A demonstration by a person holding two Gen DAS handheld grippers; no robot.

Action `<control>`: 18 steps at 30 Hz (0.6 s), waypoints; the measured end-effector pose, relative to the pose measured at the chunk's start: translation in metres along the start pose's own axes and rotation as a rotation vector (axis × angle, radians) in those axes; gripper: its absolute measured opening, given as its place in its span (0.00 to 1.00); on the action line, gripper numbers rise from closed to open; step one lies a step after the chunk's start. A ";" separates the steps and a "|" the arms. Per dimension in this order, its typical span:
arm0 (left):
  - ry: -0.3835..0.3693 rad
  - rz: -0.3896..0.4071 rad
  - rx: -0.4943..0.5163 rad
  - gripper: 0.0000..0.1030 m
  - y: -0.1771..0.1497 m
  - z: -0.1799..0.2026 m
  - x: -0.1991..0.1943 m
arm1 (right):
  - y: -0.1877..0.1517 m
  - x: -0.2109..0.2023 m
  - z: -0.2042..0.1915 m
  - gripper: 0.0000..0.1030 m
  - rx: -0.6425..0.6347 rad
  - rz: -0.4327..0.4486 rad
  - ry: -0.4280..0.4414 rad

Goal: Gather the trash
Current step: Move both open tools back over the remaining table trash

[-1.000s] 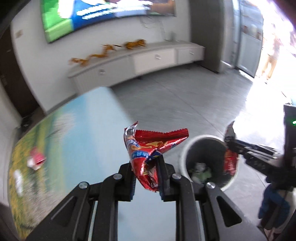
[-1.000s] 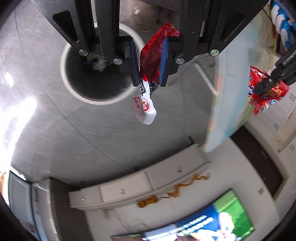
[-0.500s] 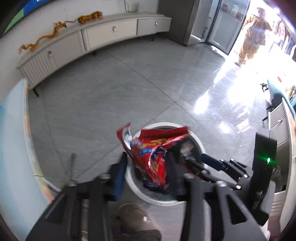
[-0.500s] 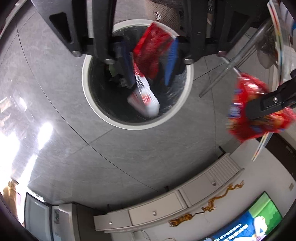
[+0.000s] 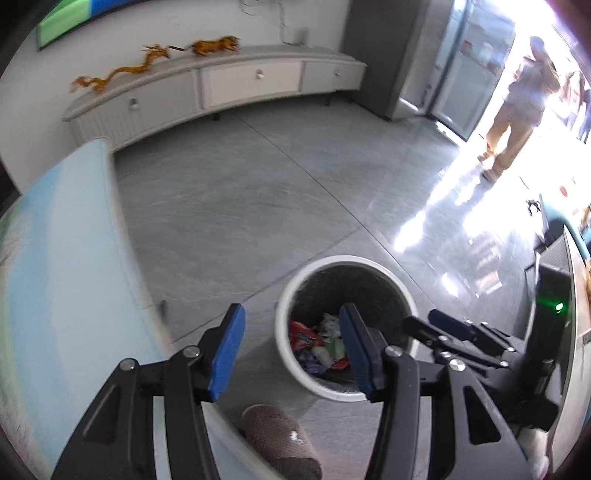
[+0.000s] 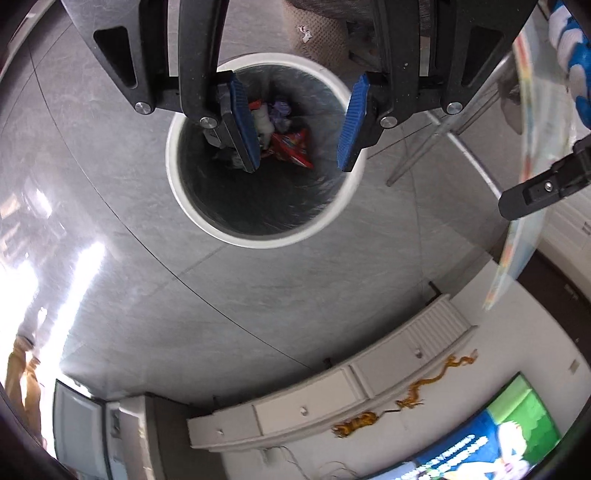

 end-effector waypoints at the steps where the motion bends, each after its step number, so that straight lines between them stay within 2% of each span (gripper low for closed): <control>1: 0.014 0.019 -0.010 0.50 -0.005 -0.010 -0.010 | 0.000 -0.004 -0.007 0.40 -0.014 0.003 0.008; 6: 0.107 0.099 -0.085 0.50 -0.027 -0.060 -0.055 | 0.003 -0.022 -0.059 0.40 -0.110 0.019 0.066; 14: 0.302 0.214 -0.223 0.50 -0.045 -0.174 -0.142 | 0.015 -0.052 -0.169 0.40 -0.309 0.063 0.194; 18: 0.378 0.241 -0.289 0.50 -0.049 -0.232 -0.184 | 0.032 -0.070 -0.229 0.40 -0.390 0.098 0.281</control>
Point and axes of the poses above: each gripper's, at about its wrist camera, not at the fingertips, and x roughly the way its jaws point, z to its right, y to its top, the point moved 1 cm from there along x, roughly the way its jaws point, and after that the axes turned 3 degrees about y, right-handed, at the moved point
